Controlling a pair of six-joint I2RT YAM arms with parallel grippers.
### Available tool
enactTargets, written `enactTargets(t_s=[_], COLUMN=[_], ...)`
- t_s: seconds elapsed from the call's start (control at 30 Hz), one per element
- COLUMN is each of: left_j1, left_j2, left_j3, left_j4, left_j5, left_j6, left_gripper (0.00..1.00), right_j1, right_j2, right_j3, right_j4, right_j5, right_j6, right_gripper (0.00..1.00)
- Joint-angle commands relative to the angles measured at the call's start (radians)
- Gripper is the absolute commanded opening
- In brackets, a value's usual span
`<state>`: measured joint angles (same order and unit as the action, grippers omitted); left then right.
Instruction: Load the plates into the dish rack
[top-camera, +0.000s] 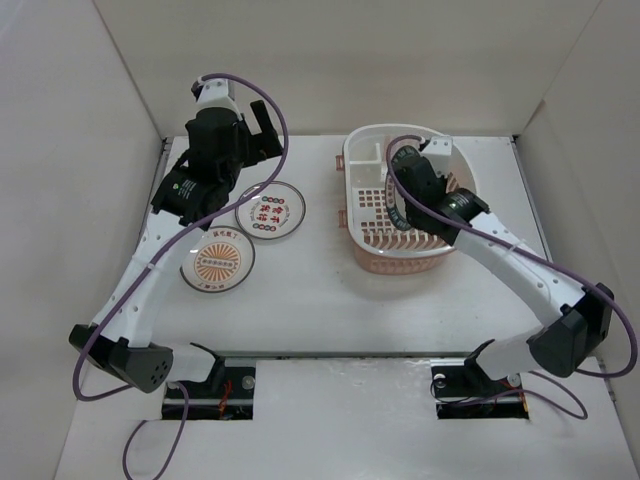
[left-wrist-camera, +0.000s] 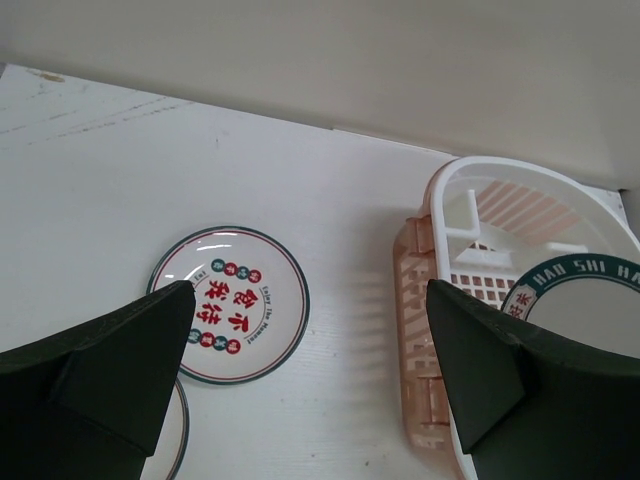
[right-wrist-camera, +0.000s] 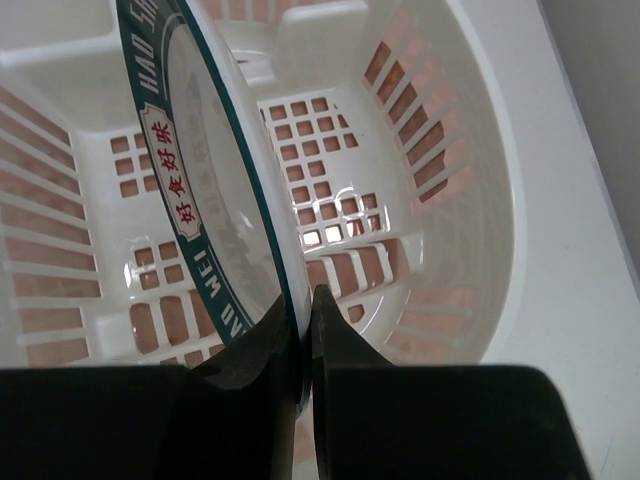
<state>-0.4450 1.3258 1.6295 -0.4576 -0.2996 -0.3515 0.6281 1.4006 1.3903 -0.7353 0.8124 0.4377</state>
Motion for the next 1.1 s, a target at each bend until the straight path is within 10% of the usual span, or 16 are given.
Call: enactTargets(t_s=[0.0,1.07], left_j1=[-0.003,-0.003], left_j2=[-0.039,-0.039], left_j3=[0.001,-0.008], left_j4=[0.008,0.008], left_j5=[-0.036,0.004], left_j6=[0.014,0.005], left_gripper=[1.00,1.00], right_j1=[0.051,0.163], right_j2=[0.001,0.069], right_j3=[0.007,-0.031], right_j4=[-0.021,-0.216], right_j5=[0.077,0.171], right_j6=[0.082,0.329], right_gripper=[0.00,0.00])
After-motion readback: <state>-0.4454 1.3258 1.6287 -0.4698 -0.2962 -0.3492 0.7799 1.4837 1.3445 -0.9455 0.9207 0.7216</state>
